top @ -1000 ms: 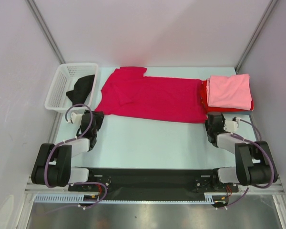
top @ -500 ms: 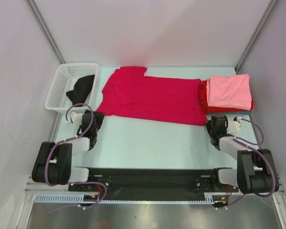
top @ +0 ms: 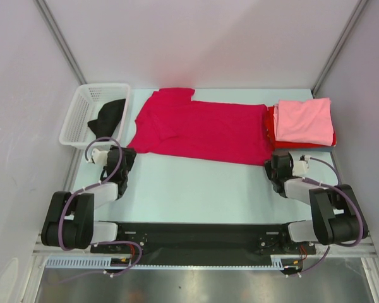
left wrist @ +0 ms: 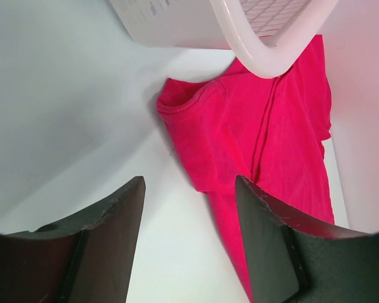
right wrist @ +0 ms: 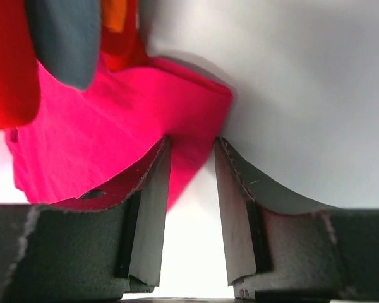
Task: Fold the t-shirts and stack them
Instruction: Fold the tshirt
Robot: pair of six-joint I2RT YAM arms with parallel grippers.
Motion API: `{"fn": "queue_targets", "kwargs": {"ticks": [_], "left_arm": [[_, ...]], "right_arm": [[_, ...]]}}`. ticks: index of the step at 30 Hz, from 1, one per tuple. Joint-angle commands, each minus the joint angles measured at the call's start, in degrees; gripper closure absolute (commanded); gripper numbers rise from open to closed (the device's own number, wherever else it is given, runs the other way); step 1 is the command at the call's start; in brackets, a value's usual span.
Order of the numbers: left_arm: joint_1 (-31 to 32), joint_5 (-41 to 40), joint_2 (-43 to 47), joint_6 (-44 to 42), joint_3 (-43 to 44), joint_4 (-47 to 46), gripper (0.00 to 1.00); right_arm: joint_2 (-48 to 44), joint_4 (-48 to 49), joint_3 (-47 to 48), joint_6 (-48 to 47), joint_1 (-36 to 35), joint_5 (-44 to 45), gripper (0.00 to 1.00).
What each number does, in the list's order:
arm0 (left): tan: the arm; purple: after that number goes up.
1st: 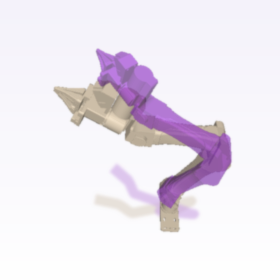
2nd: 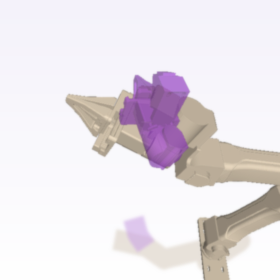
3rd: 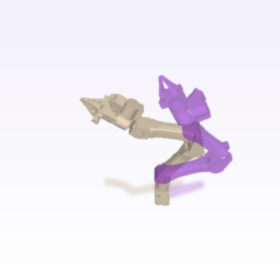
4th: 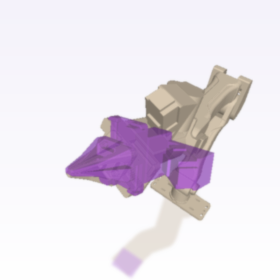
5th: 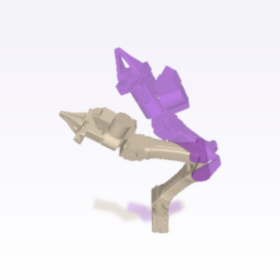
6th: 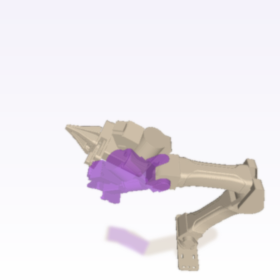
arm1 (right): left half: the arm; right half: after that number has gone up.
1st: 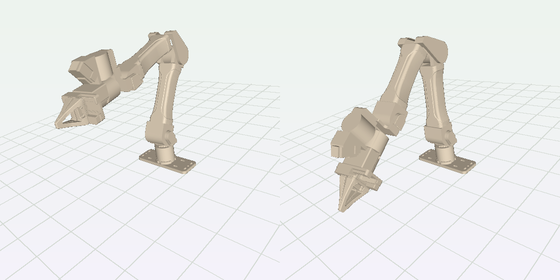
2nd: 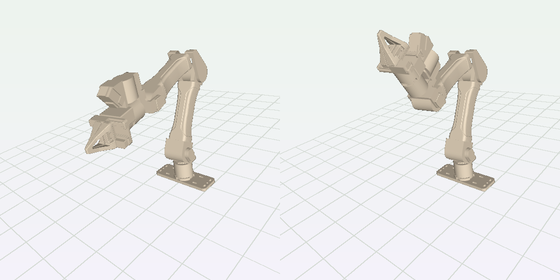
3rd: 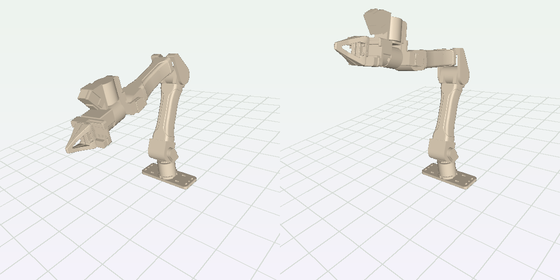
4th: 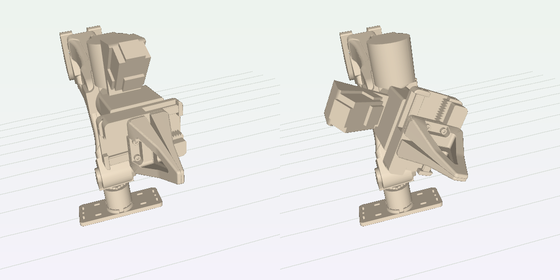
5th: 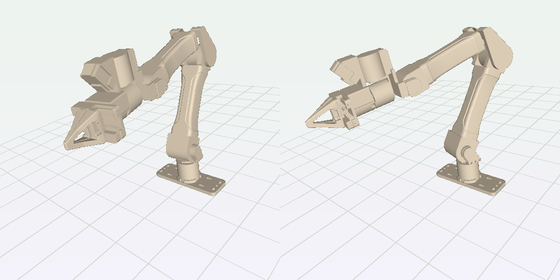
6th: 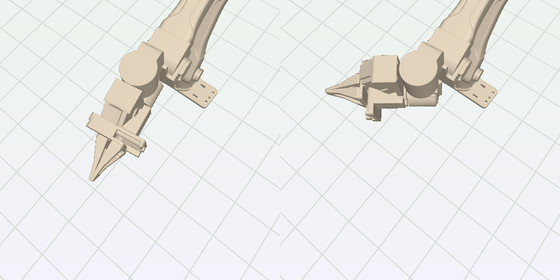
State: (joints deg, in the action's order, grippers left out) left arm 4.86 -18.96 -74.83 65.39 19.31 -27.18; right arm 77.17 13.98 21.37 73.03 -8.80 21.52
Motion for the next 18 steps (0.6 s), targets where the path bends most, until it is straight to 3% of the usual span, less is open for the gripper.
{"fn": "queue_targets", "kwargs": {"ticks": [1, 6, 11, 18], "left_arm": [[-0.6, -1.1, 1.7, -1.7, 1.3, -0.3, 0.36], [-1.0, -1.1, 1.8, -1.9, 1.3, -0.2, 0.36], [-1.1, -0.6, 0.4, -1.8, 1.4, -0.3, 0.36], [-1.1, 0.6, -3.1, -2.3, 2.1, -1.8, 0.36]], "right_arm": [[4.0, 0.4, 0.3, 1.8, -0.3, 0.3, 0.61], [6.2, 0.1, 2.6, 1.2, -0.4, 1.2, 0.66], [6.4, -1.7, 3.9, 0.5, -0.3, 1.0, 1.00], [0.5, -7.6, 3.7, -2.4, 1.6, 0.6, 1.00]]}}
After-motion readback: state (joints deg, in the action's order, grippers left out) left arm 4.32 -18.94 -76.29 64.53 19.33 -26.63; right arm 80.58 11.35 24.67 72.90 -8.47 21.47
